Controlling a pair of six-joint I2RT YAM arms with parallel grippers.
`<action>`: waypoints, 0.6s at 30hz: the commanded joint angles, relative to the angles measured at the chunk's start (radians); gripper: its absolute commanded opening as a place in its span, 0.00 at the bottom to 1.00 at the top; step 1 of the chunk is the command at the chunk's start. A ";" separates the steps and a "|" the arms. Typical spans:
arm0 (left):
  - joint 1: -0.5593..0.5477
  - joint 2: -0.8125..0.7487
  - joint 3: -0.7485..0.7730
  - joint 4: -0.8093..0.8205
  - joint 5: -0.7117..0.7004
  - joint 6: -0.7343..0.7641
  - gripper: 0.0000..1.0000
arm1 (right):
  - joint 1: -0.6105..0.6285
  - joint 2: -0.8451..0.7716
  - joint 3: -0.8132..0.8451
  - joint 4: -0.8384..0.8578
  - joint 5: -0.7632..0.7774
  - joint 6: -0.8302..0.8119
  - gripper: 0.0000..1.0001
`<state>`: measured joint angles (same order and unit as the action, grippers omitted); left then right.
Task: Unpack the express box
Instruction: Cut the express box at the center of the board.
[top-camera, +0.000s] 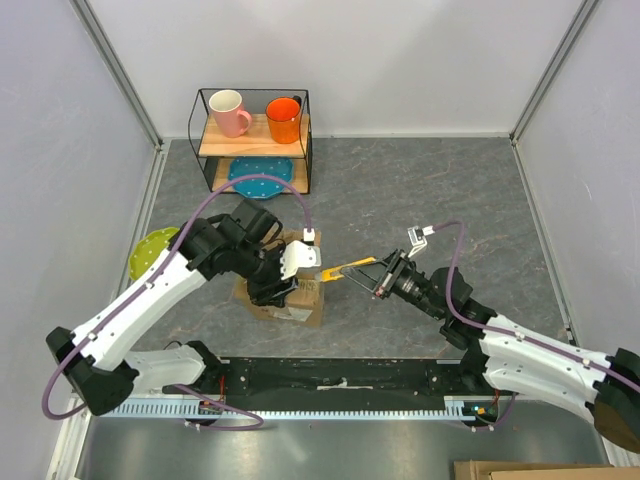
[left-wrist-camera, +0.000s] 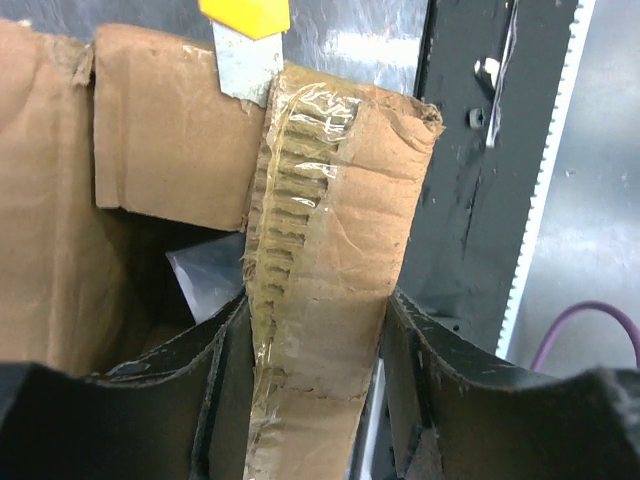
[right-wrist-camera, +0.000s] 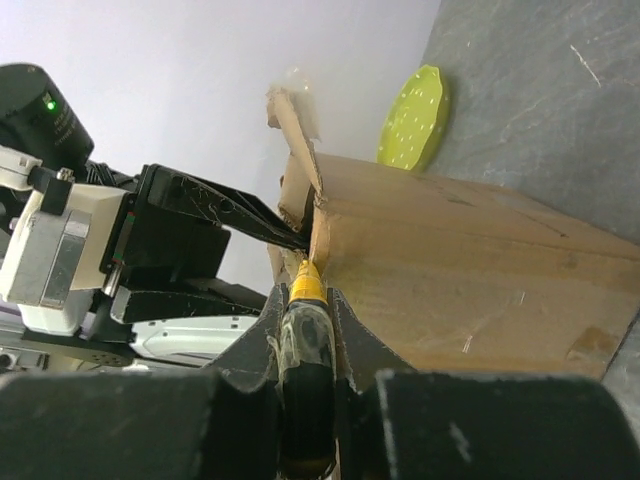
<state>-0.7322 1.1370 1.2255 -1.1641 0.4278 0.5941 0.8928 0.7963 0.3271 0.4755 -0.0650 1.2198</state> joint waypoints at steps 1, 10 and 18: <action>0.051 0.078 0.104 -0.060 -0.189 0.053 0.02 | 0.038 0.109 -0.001 -0.043 -0.340 -0.120 0.00; 0.051 0.018 0.252 -0.063 0.017 0.090 0.02 | 0.049 0.078 0.050 -0.222 -0.341 -0.272 0.00; 0.051 -0.039 0.212 -0.020 0.155 0.082 0.02 | 0.066 0.104 0.076 -0.201 -0.337 -0.283 0.00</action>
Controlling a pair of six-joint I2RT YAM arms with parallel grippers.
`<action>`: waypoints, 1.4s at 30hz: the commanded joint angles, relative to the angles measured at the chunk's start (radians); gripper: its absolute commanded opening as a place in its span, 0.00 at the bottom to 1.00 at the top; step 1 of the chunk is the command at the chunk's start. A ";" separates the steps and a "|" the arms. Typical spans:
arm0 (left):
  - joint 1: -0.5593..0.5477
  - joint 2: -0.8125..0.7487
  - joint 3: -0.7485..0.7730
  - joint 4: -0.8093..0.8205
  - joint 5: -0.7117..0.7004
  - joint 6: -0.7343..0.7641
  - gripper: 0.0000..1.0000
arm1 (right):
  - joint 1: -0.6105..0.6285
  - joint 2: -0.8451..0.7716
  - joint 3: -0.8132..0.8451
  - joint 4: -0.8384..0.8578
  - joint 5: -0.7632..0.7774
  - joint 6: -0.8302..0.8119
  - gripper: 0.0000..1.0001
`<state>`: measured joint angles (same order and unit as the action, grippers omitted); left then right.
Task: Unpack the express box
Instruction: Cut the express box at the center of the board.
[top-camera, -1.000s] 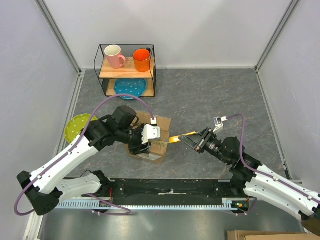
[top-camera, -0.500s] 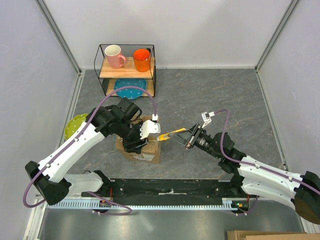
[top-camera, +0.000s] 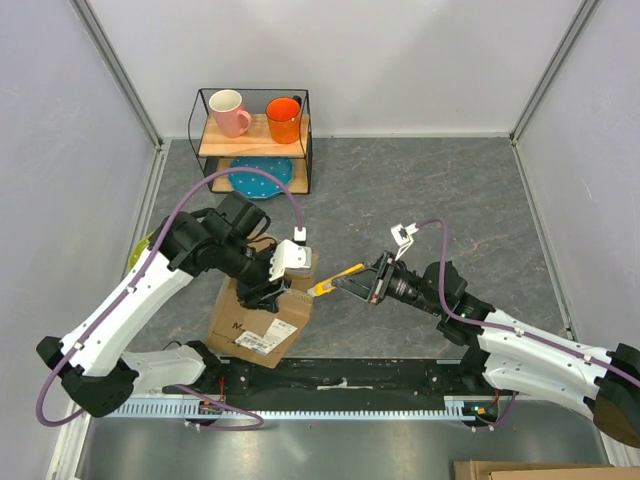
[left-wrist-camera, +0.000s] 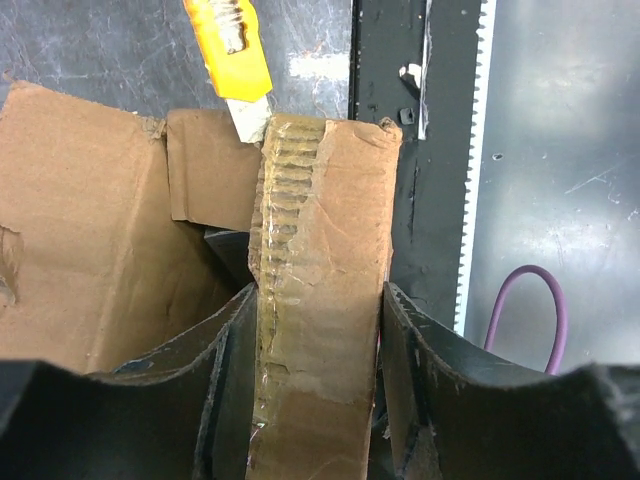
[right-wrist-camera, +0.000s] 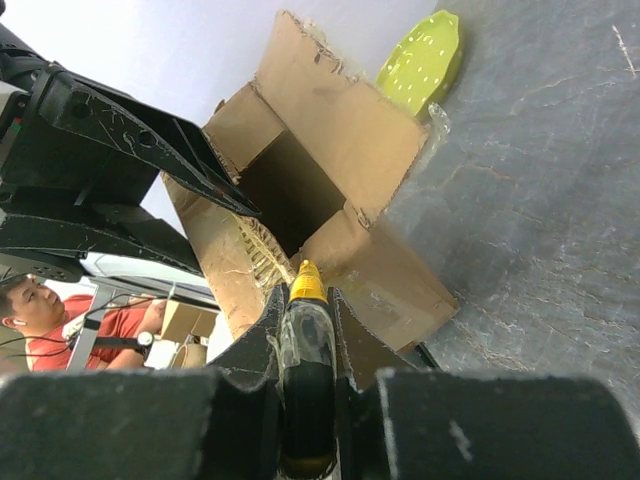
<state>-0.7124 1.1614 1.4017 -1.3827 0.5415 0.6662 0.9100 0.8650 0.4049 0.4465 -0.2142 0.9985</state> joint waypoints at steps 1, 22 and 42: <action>0.031 -0.072 0.014 0.203 0.044 0.018 0.07 | 0.053 0.040 0.005 -0.163 -0.186 -0.060 0.00; 0.031 -0.143 -0.208 0.750 -0.032 -0.186 0.25 | 0.040 0.158 0.532 -0.509 -0.033 -0.363 0.00; 0.031 -0.256 -0.472 0.818 -0.034 -0.151 0.99 | 0.006 0.134 0.542 -0.539 0.010 -0.394 0.00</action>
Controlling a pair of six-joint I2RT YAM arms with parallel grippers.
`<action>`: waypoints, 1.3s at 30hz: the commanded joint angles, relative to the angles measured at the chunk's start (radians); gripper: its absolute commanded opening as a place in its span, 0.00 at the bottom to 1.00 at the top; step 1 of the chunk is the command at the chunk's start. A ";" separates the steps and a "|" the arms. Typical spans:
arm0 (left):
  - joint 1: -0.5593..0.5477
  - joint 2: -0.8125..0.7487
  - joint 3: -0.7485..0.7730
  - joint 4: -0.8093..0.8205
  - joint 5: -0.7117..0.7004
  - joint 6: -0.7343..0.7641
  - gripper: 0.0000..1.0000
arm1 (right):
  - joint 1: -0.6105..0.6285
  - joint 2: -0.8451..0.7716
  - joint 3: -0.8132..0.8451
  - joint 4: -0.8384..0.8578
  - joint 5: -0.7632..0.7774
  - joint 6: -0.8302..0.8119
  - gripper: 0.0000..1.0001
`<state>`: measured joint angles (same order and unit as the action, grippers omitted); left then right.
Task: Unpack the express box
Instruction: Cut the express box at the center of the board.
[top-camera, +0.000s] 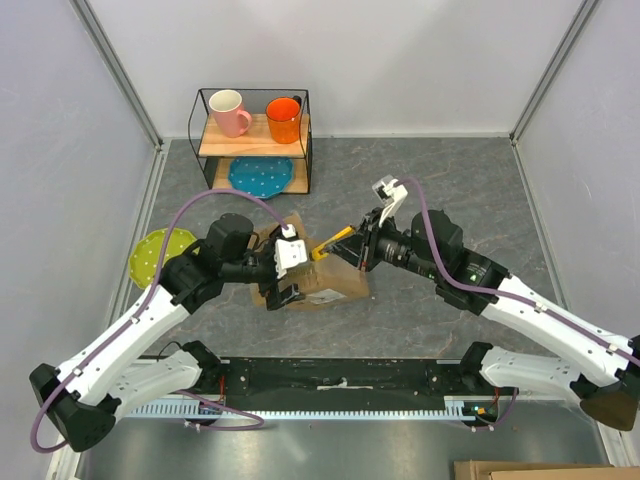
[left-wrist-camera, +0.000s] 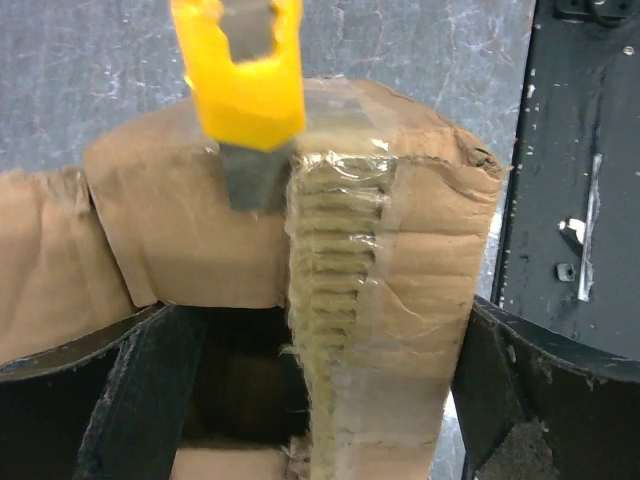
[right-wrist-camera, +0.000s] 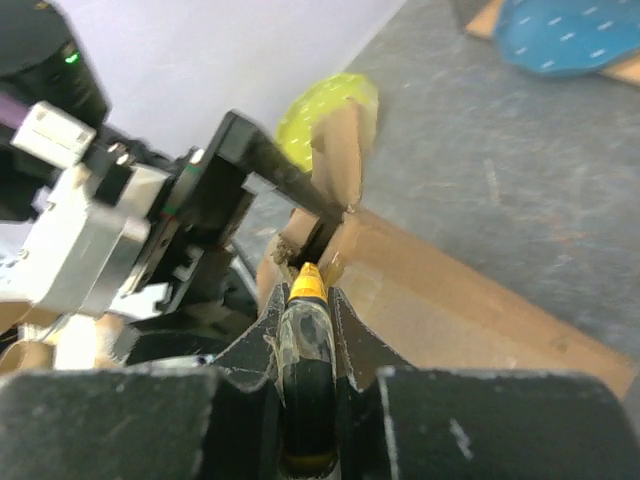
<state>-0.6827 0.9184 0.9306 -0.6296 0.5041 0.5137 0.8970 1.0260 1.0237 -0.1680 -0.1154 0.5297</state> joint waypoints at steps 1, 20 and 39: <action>0.002 -0.013 0.007 0.048 0.016 0.000 0.99 | 0.017 -0.033 -0.094 0.082 -0.090 0.082 0.00; 0.002 0.085 0.243 -0.372 0.240 0.163 0.88 | 0.019 -0.147 -0.209 0.035 -0.082 0.110 0.00; 0.002 0.077 0.255 -0.375 0.221 0.161 0.02 | 0.017 -0.159 -0.175 0.015 -0.081 0.087 0.00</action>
<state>-0.6823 1.0054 1.1549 -1.0424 0.7277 0.6704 0.9123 0.8627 0.8375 -0.0853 -0.2092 0.6502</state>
